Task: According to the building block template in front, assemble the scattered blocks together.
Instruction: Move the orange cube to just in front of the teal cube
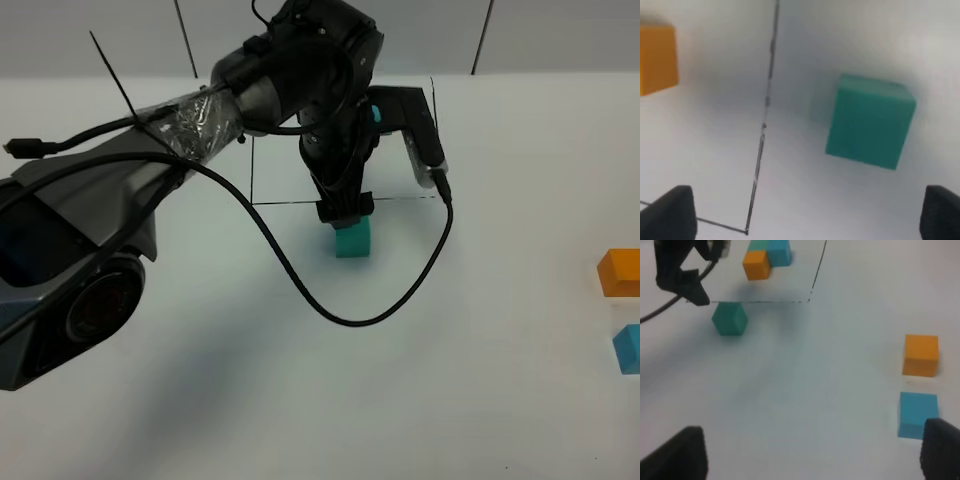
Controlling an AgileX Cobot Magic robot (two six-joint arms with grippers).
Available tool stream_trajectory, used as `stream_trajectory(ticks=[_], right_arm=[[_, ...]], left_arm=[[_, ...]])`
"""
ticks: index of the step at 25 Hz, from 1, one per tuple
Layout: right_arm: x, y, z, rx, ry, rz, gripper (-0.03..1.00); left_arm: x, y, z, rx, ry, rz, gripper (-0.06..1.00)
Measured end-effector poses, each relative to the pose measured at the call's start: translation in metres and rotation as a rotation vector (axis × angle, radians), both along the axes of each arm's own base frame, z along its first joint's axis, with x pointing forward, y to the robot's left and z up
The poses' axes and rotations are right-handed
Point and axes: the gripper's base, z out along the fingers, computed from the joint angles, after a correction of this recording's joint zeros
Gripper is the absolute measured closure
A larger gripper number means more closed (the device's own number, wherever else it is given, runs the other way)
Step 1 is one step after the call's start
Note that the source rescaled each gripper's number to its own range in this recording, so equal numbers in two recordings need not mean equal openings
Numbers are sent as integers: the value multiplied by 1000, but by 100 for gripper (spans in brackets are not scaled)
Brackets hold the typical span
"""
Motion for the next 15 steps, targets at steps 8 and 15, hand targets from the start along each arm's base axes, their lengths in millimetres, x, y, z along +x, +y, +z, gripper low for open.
stream_trajectory(ticks=[8,15], right_arm=[[0,0,0,0,0,0,24],[0,0,0,0,0,0,24]], left_arm=[[6,41,45,-70,-44,274,-5],[-3,123,61,-51,23,516,-5]])
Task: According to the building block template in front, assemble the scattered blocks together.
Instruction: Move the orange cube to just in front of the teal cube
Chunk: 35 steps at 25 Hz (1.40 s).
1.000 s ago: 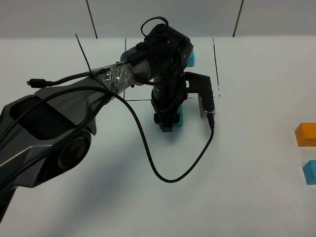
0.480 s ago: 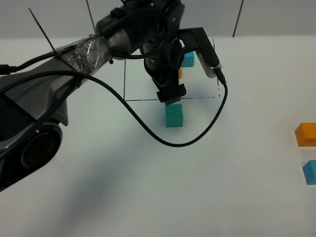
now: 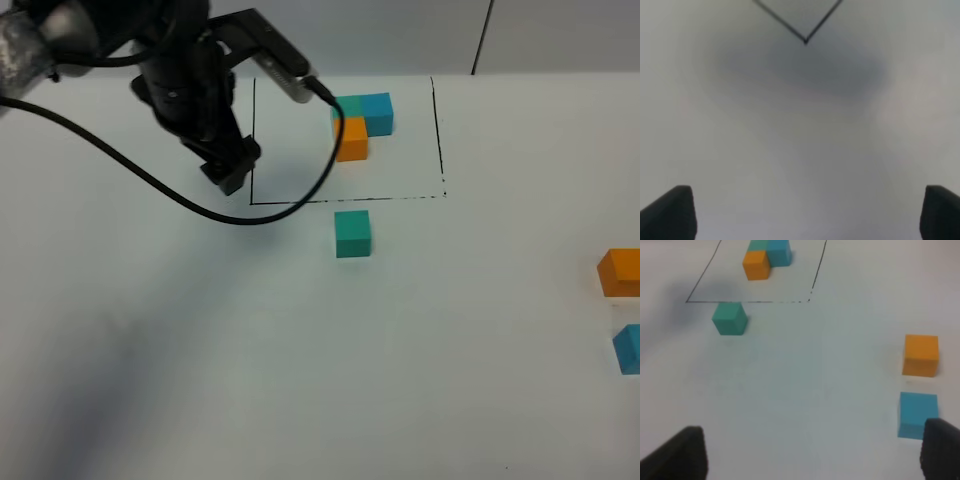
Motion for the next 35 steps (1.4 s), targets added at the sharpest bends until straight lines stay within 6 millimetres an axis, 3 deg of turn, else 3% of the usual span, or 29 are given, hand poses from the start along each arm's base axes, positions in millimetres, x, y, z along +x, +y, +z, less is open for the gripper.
stream_trajectory(ticks=[3,7,15,19,23,26,31,35], right_arm=[[0,0,0,0,0,0,24],[0,0,0,0,0,0,24],[0,0,0,0,0,0,24],[0,0,0,0,0,0,24],[0,0,0,0,0,0,24],[0,0,0,0,0,0,24],[0,0,0,0,0,0,24],[0,0,0,0,0,0,24]], left_arm=[[-20,37,4,-31,66,103,-5],[-63,74,25,-90,90,207,-6],[-180,124,64,-174,-78,450,-4],[-242,142,73,-244,-197,542,-3],[-297,158,66,-331,-299,603,-2],[-327,165,49,-382,-348,605,-2],[-357,170,18,-445,-420,513,-1],[-378,173,20,-537,-555,448,0]])
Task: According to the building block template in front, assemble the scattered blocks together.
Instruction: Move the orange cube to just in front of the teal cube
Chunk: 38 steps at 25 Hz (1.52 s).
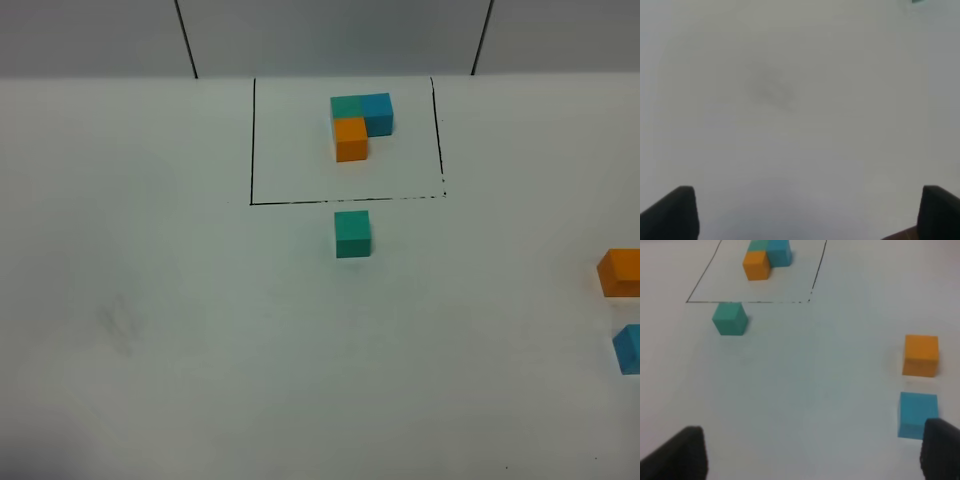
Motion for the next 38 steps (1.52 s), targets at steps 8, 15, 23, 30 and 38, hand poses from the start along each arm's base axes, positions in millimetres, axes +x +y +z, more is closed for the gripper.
stream_trajectory(ticks=[8,15,23,30,38], right_arm=[[0,0,0,0,0,0,24],[0,0,0,0,-1,0,24],[0,0,0,1,-1,1,24],[0,0,0,1,-1,1,24],[0,0,0,1,-1,1,24]], left_arm=[[-23,6,-2,-39,-150,-10,4],[-24,6,-2,-40,-152,-8,15],[-23,3,-2,-28,-155,171,17],[-23,0,-2,-49,-152,225,17],[-23,0,-1,-51,-152,223,17]])
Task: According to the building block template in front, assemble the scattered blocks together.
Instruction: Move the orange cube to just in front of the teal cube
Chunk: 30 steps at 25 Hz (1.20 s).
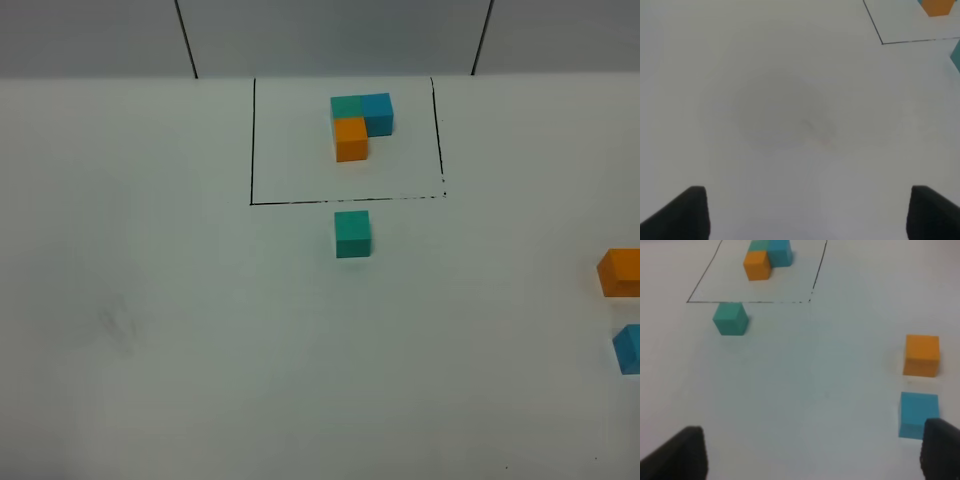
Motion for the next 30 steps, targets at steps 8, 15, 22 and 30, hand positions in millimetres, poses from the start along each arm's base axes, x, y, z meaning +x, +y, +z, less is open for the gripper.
stream_trajectory(ticks=[8,15,22,30], right_arm=[[0,0,0,0,0,0,24],[0,0,0,0,0,0,24],[0,0,0,0,0,0,24],[0,0,0,0,0,0,24]], left_arm=[[-1,-5,1,26,-13,-86,17],[-1,-6,1,21,-13,-95,17],[-1,-6,1,21,-13,-96,17],[-1,-6,1,21,-13,-96,17]])
